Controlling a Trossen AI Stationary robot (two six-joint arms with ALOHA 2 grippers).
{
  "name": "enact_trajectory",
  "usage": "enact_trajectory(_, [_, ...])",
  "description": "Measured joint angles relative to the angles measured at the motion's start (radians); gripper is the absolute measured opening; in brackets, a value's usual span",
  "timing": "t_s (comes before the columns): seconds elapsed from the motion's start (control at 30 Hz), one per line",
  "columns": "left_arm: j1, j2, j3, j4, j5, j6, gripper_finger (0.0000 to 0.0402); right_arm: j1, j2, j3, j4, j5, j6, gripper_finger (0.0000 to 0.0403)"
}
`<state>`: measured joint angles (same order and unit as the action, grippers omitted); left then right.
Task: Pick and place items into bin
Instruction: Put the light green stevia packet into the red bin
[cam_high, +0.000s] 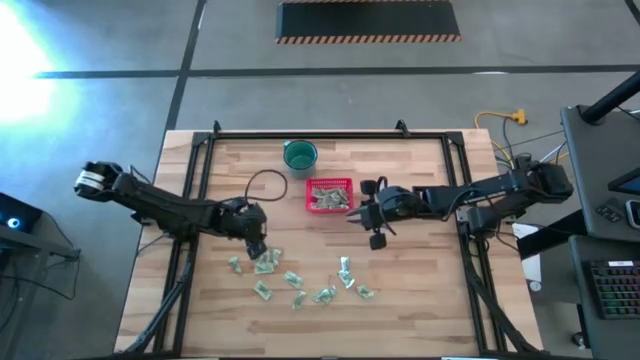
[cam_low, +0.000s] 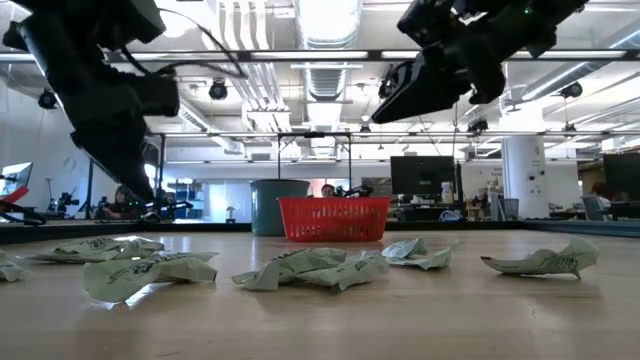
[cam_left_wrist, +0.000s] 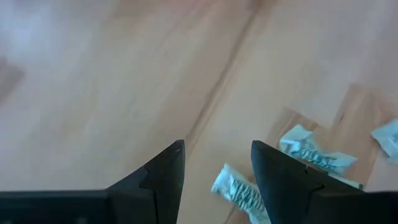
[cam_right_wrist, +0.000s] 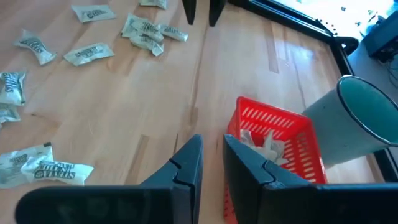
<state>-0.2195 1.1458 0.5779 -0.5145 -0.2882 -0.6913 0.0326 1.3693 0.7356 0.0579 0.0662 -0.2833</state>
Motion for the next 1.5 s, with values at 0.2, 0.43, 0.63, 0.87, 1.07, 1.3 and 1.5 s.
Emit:
enact_trajectory(0.2, [0.000,0.047,-0.009,0.010,0.022,-0.210,0.0168,0.000,-0.060,-0.050,-0.006,0.000,0.002,0.0054])
enact_trajectory(0.43, [-0.001,0.163,0.025,0.008,0.110,-0.377,0.0168,0.000,-0.121,-0.077,-0.002,0.002,-0.001,0.0053])
enact_trajectory(0.63, [-0.005,0.251,0.059,0.006,0.158,-0.422,0.0168,0.000,-0.155,-0.096,0.000,0.002,0.009,0.0054])
enact_trajectory(0.87, [-0.012,0.299,0.103,-0.038,0.168,-0.421,0.0168,0.001,-0.161,-0.100,-0.002,0.002,0.017,0.0053])
enact_trajectory(1.07, [-0.024,0.282,0.109,-0.080,0.189,-0.429,0.0168,0.005,-0.162,-0.100,-0.002,0.002,0.017,0.0052])
enact_trajectory(1.3, [-0.033,0.280,0.109,-0.081,0.204,-0.428,0.0168,0.004,-0.162,-0.100,-0.002,0.002,0.018,0.0052])
enact_trajectory(1.5, [-0.037,0.282,0.108,-0.106,0.206,-0.428,0.0166,0.004,-0.162,-0.100,-0.002,0.002,0.018,0.0052])
